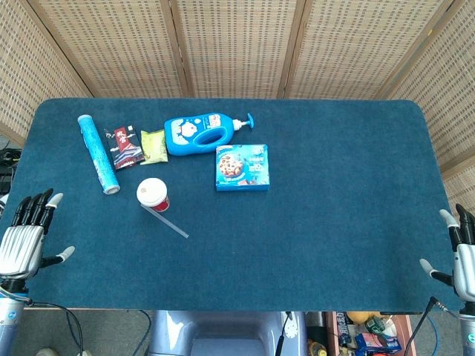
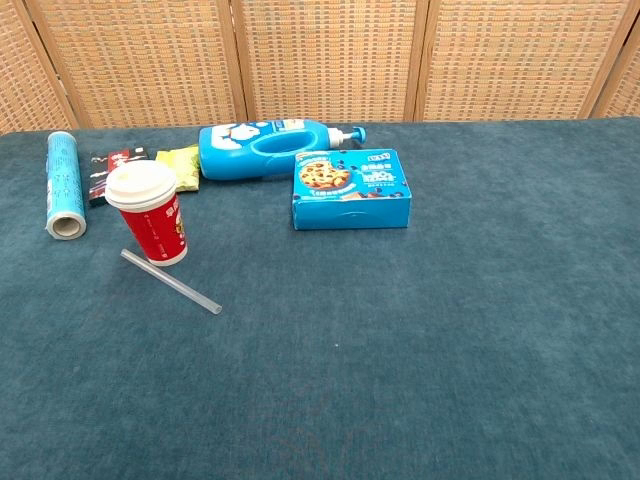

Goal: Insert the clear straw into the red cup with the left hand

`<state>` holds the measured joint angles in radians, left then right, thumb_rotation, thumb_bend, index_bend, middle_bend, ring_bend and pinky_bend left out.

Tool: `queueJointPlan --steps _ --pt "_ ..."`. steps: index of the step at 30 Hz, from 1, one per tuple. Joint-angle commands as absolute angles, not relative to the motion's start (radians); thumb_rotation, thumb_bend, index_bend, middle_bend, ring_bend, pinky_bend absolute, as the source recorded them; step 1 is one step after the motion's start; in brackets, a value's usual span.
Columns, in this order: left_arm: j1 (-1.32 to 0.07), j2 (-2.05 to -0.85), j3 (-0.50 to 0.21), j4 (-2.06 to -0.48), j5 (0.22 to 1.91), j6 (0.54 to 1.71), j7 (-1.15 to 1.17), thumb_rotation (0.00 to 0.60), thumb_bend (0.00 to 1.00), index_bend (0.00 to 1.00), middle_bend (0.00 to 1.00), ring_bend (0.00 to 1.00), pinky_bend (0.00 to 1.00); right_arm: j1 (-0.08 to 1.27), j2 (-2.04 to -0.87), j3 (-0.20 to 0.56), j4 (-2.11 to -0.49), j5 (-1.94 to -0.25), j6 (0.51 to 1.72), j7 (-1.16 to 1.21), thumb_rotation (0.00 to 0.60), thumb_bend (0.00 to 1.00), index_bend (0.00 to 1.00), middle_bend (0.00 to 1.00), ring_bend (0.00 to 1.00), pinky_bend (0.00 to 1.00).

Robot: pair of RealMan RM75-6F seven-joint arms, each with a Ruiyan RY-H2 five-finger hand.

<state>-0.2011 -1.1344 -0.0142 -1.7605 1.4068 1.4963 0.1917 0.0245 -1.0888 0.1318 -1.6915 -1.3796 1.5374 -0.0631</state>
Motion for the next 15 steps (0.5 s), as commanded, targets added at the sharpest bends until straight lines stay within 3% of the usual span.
queueJointPlan --steps 1,6,15 --pt "-0.2 -1.137 -0.016 -1.758 1.411 1.493 0.188 0.6 0.16 0.0 0.0 0.0 0.0 0.024 -1.088 0.131 -1.691 -1.382 1.538 -0.06 0.6 0.0 0.0 0.0 0.0 0.0" --pt "-0.212 -1.154 0.006 -1.725 1.485 1.466 0.178 0.6 0.16 0.0 0.0 0.0 0.0 0.019 -1.085 0.127 -1.688 -1.392 1.543 -0.046 0.6 0.0 0.0 0.0 0.0 0.0" --pt "-0.396 -1.144 0.073 -1.639 1.718 1.207 0.106 0.6 0.16 0.0 0.0 0.0 0.0 0.024 -1.081 0.137 -1.684 -1.373 1.531 -0.037 0.6 0.0 0.0 0.0 0.0 0.0"
